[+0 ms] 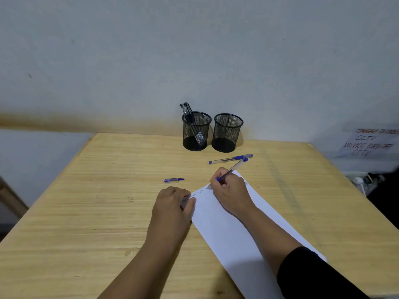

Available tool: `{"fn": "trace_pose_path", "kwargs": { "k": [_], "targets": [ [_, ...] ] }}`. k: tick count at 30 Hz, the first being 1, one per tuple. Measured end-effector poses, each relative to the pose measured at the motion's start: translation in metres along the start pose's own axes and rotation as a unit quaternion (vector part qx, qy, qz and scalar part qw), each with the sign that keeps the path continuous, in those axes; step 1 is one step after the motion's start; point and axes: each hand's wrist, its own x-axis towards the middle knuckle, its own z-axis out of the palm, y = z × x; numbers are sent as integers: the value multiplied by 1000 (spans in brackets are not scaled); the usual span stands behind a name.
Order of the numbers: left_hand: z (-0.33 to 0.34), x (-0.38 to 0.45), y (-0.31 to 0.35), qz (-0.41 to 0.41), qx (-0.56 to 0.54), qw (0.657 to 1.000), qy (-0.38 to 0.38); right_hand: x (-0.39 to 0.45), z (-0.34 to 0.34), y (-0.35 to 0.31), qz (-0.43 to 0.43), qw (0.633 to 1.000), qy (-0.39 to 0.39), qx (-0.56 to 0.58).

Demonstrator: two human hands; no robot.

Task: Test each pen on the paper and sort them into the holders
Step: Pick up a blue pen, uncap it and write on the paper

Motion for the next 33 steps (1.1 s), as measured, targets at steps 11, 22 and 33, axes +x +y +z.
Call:
{"fn": "trace_pose_path", "kwargs": {
  "k": [11, 22, 33],
  "targets": [
    [0, 0, -1, -5, 1, 1000, -1, 0, 0, -1, -2, 1000, 18, -4],
    [1, 1, -1, -7, 0, 1000, -2, 0, 1, -1, -14, 1000, 27, -9],
    [1, 0, -1, -14, 0, 1000, 3, 1, 2, -1, -2, 999, 40, 2]
  ]
}}
